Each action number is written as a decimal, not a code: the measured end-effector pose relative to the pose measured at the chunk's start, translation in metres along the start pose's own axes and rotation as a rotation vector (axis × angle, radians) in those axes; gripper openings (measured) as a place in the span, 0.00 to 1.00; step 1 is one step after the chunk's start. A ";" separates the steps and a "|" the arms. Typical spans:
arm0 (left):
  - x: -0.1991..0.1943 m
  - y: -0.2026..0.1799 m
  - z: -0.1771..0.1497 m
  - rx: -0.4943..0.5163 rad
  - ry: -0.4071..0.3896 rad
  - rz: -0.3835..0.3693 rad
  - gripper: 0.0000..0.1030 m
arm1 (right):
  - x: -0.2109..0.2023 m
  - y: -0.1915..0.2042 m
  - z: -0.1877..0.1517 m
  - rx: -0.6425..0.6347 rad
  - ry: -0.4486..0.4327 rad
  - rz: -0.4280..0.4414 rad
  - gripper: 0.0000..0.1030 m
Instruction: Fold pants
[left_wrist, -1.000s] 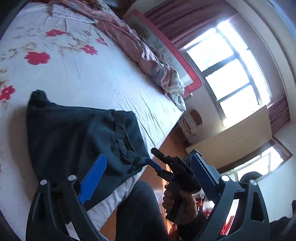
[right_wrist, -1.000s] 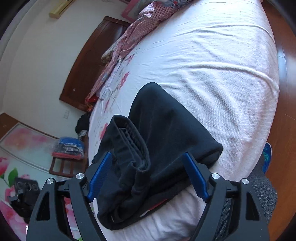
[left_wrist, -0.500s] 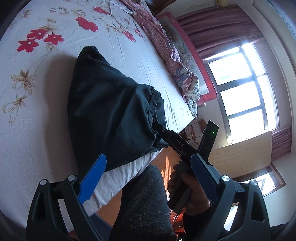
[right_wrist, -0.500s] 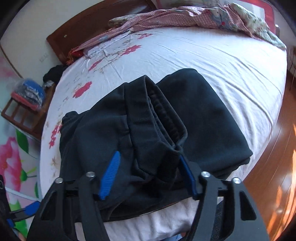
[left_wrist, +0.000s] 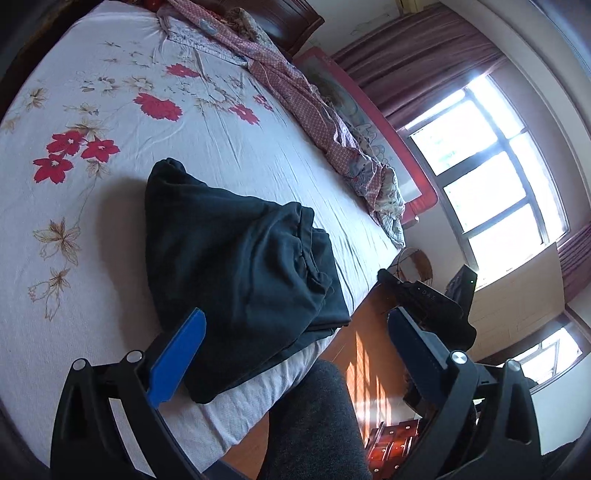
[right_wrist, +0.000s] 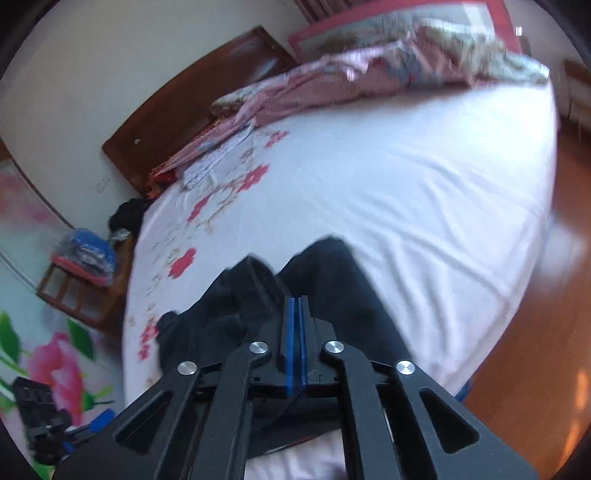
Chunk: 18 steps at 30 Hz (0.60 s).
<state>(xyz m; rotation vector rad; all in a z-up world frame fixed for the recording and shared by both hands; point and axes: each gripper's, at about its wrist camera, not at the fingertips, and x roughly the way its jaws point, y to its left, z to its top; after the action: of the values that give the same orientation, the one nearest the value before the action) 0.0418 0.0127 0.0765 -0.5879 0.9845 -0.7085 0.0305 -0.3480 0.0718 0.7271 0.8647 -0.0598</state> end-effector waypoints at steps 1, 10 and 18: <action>0.002 -0.001 -0.003 0.003 0.010 0.003 0.96 | 0.010 -0.004 -0.007 0.041 0.016 -0.017 0.75; 0.009 0.001 -0.011 -0.011 0.048 0.019 0.96 | 0.072 0.006 -0.027 0.022 0.076 -0.083 0.75; 0.013 0.014 -0.011 -0.063 0.072 0.019 0.96 | 0.077 0.069 -0.039 -0.343 0.032 -0.211 0.24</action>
<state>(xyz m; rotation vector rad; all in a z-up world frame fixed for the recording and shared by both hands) 0.0402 0.0099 0.0549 -0.6106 1.0805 -0.6879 0.0779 -0.2535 0.0388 0.3158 0.9504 -0.0855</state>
